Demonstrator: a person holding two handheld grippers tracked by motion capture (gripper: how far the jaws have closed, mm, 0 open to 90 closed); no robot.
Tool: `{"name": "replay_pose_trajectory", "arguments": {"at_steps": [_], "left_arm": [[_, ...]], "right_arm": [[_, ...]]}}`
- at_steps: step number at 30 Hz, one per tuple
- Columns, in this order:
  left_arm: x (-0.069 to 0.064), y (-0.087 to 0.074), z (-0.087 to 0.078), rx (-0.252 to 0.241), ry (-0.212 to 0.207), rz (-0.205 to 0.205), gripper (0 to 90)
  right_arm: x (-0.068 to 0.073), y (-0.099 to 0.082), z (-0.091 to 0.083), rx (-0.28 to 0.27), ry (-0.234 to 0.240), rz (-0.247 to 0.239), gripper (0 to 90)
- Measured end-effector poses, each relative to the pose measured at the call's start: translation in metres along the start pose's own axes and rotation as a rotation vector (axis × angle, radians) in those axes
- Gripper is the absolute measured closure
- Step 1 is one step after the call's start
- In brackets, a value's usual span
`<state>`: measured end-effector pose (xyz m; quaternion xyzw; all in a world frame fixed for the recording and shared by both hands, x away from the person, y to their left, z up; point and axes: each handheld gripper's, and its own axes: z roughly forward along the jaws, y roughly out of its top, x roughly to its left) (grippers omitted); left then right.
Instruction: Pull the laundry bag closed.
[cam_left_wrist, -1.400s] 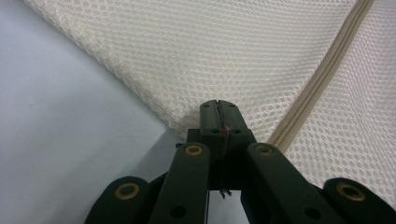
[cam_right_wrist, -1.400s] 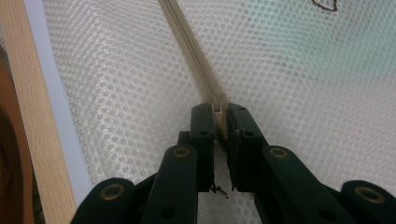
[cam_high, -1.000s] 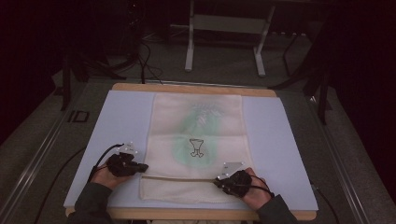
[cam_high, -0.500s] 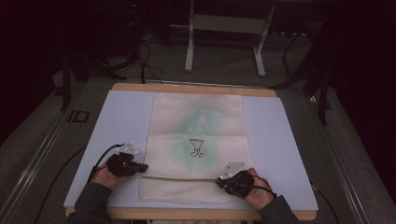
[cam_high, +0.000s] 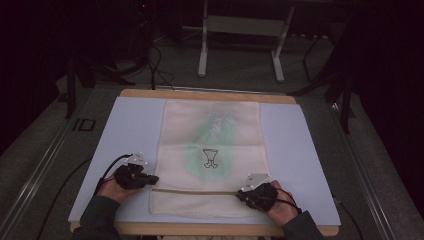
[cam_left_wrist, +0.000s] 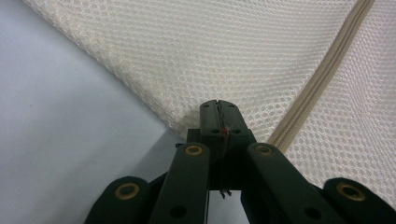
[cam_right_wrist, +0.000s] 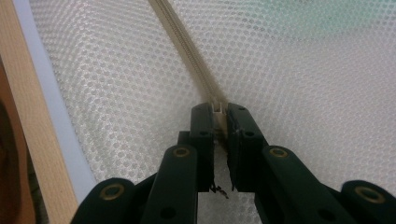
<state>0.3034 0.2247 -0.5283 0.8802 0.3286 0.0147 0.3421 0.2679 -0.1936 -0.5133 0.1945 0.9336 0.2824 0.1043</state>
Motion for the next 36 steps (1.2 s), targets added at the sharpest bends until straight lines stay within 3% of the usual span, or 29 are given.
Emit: {"name": "replay_pose_trajectory", "arguments": {"at_steps": [36], "left_arm": [[0.000,0.000,0.000,-0.001,0.001,-0.001,90.0]], "right_arm": [[-0.012,-0.020,-0.014,0.011,-0.009,0.047,82.2]]}}
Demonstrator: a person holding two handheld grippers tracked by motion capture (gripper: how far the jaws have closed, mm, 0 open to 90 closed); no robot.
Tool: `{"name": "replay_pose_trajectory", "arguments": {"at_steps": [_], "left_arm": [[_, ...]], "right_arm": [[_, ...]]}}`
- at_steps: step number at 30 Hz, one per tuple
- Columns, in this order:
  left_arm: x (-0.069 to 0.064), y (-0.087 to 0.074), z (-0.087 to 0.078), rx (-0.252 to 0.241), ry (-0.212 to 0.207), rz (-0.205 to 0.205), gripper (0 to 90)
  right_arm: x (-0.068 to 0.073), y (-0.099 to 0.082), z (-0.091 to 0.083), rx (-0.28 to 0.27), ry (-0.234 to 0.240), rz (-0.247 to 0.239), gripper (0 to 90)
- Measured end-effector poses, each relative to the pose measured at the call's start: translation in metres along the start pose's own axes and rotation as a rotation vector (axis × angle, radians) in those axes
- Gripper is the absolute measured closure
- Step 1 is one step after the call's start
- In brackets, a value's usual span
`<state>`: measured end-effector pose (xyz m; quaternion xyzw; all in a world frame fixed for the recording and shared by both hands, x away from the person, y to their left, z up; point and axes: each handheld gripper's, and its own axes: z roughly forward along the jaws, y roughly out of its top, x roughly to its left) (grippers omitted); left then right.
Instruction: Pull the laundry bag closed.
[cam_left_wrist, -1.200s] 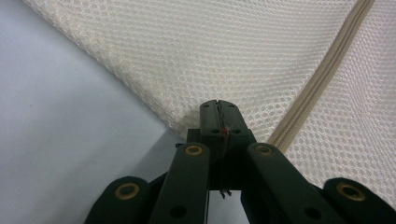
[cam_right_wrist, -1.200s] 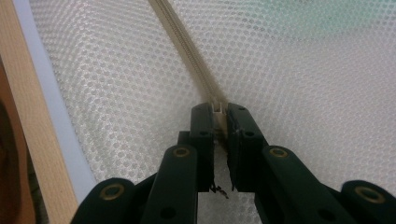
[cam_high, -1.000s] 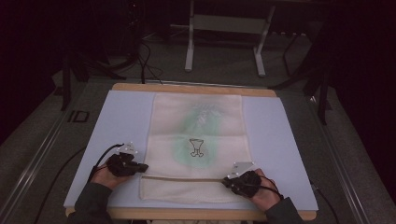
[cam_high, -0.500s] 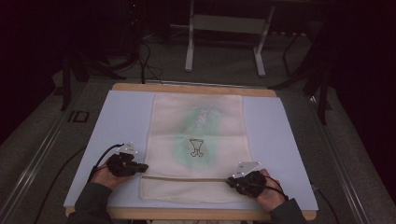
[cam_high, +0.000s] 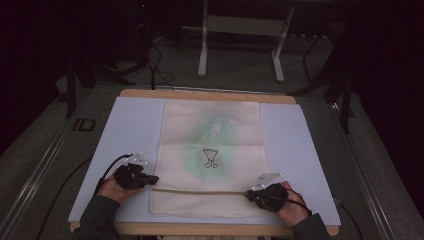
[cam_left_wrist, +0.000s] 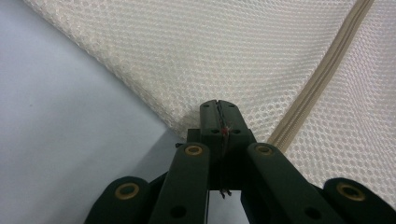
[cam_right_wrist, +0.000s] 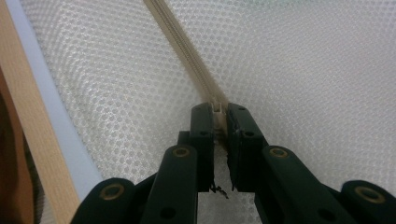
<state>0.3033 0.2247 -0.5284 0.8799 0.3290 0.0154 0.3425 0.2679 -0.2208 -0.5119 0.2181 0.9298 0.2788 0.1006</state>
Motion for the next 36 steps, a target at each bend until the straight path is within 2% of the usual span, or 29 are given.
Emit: {"name": "replay_pose_trajectory", "arguments": {"at_steps": [21,36], "left_arm": [[0.000,0.000,0.000,-0.001,-0.001,-0.002,90.0],[0.000,0.000,0.000,-0.001,0.000,-0.002,90.0]], "right_arm": [[-0.002,-0.005,-0.006,0.000,-0.006,0.005,82.1],[-0.007,-0.014,-0.014,-0.017,-0.002,0.029,82.1]]}}
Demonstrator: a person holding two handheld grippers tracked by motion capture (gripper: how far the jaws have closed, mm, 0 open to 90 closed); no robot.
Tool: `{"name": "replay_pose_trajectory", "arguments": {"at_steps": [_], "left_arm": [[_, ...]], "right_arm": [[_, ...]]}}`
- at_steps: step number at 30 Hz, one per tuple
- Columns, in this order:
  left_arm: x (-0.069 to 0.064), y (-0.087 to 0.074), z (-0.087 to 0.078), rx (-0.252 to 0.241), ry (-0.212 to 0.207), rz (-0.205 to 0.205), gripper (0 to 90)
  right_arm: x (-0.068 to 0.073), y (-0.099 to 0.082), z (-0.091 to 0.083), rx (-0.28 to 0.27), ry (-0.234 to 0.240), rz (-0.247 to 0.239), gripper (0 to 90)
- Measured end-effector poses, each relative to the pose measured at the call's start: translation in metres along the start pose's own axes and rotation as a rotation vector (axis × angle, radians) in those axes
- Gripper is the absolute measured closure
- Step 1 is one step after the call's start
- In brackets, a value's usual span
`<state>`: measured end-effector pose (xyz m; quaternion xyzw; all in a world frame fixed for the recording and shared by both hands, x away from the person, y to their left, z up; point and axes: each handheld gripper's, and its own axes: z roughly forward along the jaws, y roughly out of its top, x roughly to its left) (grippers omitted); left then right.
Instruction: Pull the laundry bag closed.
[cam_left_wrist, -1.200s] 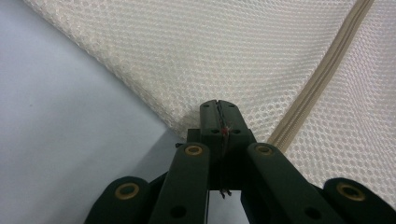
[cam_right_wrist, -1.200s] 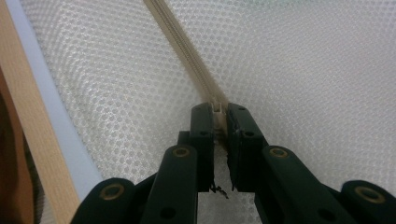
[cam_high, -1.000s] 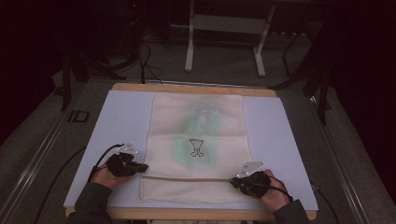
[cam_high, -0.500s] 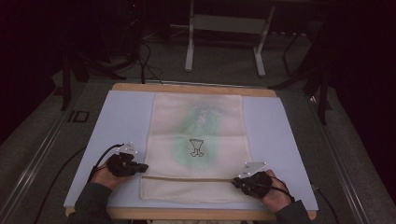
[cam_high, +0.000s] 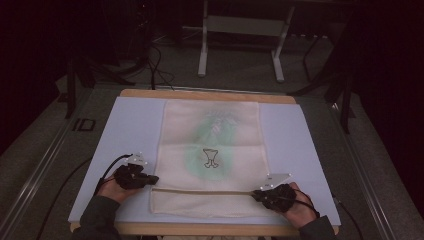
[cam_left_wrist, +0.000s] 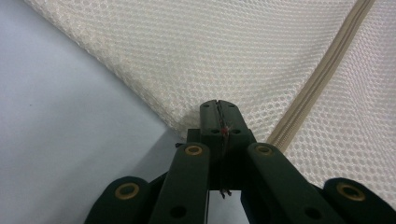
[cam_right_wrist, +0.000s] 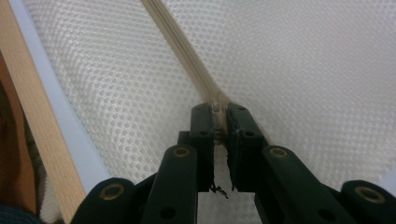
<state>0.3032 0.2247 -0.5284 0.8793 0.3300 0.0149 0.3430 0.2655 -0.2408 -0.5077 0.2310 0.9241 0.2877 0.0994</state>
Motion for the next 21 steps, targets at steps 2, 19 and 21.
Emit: {"name": "replay_pose_trajectory", "arguments": {"at_steps": [2,19,21], "left_arm": [[0.000,0.000,0.000,-0.001,-0.002,-0.001,89.9],[0.000,0.000,0.000,0.000,-0.003,-0.002,90.0],[0.000,0.000,0.000,0.000,-0.003,-0.002,90.0]], "right_arm": [[-0.001,-0.001,0.000,-0.005,0.004,0.004,82.1],[-0.009,-0.003,-0.007,0.019,0.012,-0.009,82.2],[-0.012,-0.003,-0.009,0.020,0.018,-0.014,82.2]]}}
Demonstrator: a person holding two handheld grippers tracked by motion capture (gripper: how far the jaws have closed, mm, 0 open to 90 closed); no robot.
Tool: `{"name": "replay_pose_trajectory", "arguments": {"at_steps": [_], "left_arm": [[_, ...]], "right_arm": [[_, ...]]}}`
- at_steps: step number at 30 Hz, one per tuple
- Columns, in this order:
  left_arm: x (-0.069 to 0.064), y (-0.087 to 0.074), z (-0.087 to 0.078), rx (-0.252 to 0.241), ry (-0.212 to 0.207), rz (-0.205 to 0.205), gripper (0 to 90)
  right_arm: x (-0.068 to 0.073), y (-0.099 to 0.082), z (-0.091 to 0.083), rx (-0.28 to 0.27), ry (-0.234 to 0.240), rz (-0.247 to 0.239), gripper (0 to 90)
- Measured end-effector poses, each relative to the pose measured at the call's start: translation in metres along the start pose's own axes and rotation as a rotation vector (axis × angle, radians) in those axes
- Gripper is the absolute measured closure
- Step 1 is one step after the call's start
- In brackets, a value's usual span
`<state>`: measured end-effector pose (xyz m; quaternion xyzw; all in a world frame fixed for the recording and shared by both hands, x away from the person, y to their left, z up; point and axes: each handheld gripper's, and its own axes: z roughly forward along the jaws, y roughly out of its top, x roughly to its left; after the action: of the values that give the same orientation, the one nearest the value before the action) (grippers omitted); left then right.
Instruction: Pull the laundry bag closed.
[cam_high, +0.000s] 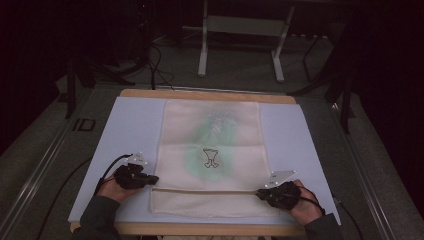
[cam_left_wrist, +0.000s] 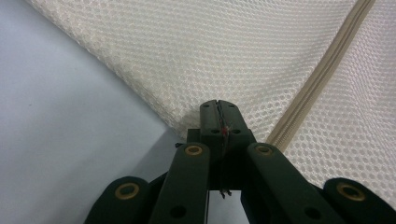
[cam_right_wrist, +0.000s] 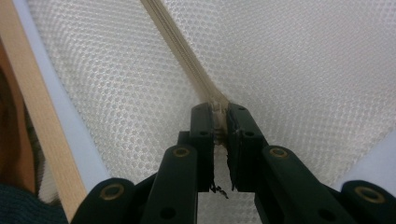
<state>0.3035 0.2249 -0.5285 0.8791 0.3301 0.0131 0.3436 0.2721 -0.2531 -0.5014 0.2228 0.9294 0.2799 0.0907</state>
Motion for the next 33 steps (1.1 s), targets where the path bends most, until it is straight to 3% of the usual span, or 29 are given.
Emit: {"name": "replay_pose_trajectory", "arguments": {"at_steps": [11,15,18,20,33], "left_arm": [[0.000,0.000,0.000,0.000,0.001,-0.001,90.0],[0.000,0.000,0.000,-0.001,0.000,-0.003,90.0],[0.000,0.000,0.000,-0.001,-0.002,-0.004,90.0],[0.000,0.000,0.000,-0.002,-0.002,-0.005,90.0],[0.001,-0.002,0.000,-0.018,-0.007,-0.008,89.8]], "right_arm": [[-0.007,-0.004,-0.006,-0.003,0.016,0.001,82.1],[-0.009,-0.008,-0.009,0.025,-0.016,0.000,82.2],[-0.015,-0.022,-0.018,0.008,-0.026,0.042,82.2],[-0.018,-0.029,-0.022,-0.027,-0.004,0.065,82.2],[-0.017,-0.028,-0.020,-0.041,0.003,0.062,80.2]]}}
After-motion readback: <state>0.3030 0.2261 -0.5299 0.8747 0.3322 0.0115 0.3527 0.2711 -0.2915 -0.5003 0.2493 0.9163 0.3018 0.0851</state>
